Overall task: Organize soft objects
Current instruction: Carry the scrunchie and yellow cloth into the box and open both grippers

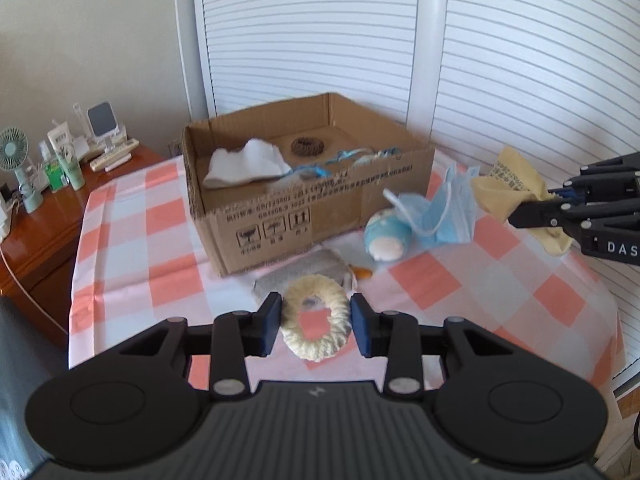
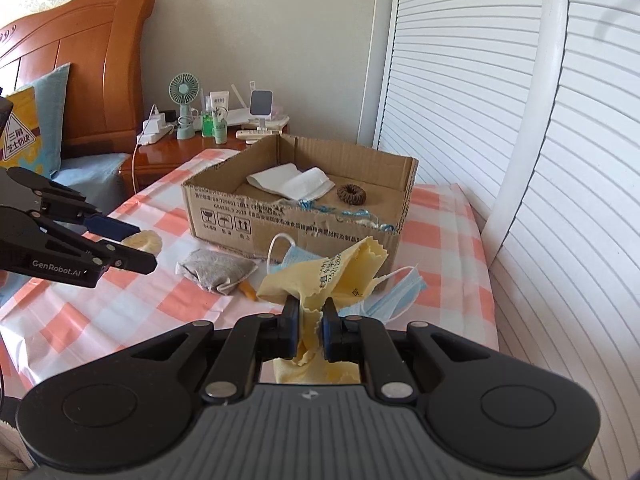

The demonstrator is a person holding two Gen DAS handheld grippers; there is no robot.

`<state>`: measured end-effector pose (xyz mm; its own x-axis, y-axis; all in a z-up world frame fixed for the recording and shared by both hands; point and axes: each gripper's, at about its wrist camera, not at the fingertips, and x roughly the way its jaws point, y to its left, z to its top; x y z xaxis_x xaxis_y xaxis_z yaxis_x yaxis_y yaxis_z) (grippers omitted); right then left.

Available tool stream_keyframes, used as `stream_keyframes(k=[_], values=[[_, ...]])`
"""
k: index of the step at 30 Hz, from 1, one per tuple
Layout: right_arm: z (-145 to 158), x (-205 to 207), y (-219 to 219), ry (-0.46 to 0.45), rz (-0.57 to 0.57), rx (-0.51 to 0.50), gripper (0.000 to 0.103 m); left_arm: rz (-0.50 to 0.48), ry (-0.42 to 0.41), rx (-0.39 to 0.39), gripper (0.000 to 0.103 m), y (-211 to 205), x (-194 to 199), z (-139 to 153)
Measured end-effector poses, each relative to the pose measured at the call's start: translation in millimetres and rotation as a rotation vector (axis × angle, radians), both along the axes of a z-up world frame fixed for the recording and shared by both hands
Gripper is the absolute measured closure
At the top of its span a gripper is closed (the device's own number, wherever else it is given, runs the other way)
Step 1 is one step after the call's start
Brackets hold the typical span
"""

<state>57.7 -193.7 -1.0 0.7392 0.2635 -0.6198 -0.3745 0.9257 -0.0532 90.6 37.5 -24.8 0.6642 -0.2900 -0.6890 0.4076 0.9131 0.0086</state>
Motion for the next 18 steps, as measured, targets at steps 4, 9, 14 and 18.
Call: stream_keyframes(k=[4, 9, 14, 18], values=[[6.8, 1.9, 0.0, -0.015, 0.009, 0.006, 0.09, -0.018, -0.039, 0.01, 0.067, -6.1, 9.1, 13.0], [17.6, 10.7, -2.8, -0.036, 0.005, 0.012, 0.09, -0.039, -0.077, 0.031, 0.067, -16.2, 27.3, 26.1], [24.2, 21.0, -5.7, -0.056, -0.005, 0.006, 0.089, -0.053, -0.111, 0.054, 0.067, -24.2, 49.1, 35.6], [20.4, 30.0, -7.3, -0.034, -0.018, 0.018, 0.089, -0.051, -0.129, 0.07, 0.067, -27.4, 73.0, 39.9]])
